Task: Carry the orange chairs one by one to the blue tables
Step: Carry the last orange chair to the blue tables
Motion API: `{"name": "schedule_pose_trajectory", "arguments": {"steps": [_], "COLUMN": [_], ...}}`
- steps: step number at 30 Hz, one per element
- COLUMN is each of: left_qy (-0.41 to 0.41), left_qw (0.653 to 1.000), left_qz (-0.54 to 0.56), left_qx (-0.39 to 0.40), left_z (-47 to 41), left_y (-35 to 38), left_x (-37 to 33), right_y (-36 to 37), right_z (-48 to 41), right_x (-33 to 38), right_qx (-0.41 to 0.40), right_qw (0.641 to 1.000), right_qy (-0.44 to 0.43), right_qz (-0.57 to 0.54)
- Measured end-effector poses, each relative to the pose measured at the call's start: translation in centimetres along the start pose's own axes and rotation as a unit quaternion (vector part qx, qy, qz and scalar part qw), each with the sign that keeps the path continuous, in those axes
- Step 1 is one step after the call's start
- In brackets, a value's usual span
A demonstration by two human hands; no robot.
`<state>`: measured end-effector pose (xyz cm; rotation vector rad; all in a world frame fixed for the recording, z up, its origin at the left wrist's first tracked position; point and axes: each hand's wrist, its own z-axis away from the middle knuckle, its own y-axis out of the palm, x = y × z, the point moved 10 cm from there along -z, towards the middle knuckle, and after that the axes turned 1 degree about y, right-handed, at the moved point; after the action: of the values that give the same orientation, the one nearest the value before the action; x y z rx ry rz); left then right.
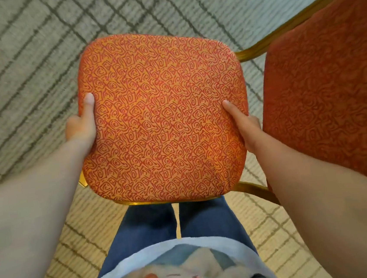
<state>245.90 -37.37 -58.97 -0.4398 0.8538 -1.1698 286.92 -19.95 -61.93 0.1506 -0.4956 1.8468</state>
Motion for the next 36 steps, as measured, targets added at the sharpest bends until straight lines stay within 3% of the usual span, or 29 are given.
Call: {"name": "schedule_pose_trajectory", "arguments": {"steps": [11,16,36], "left_qy": [0.031,0.026,0.127], "left_qw": [0.999,0.999,0.991], "left_qz": [0.030,0.026,0.041], "left_qx": [0.006,0.017,0.003], "left_z": [6.5,8.6,11.9], "left_y": [-6.5,-8.4,-11.3], "left_x": [-6.0,-6.6,-12.5], "right_y": [-4.4,-5.2,-6.2], "right_z": [9.7,12.6,13.7], "right_x": [8.1,8.4,11.6], "right_qx": [-0.017,0.003,0.066], "right_qw": [0.997,0.997,0.986], "right_qy": [-0.080,-0.076,-0.150], "right_qz": [0.015,0.015,-0.037]}}
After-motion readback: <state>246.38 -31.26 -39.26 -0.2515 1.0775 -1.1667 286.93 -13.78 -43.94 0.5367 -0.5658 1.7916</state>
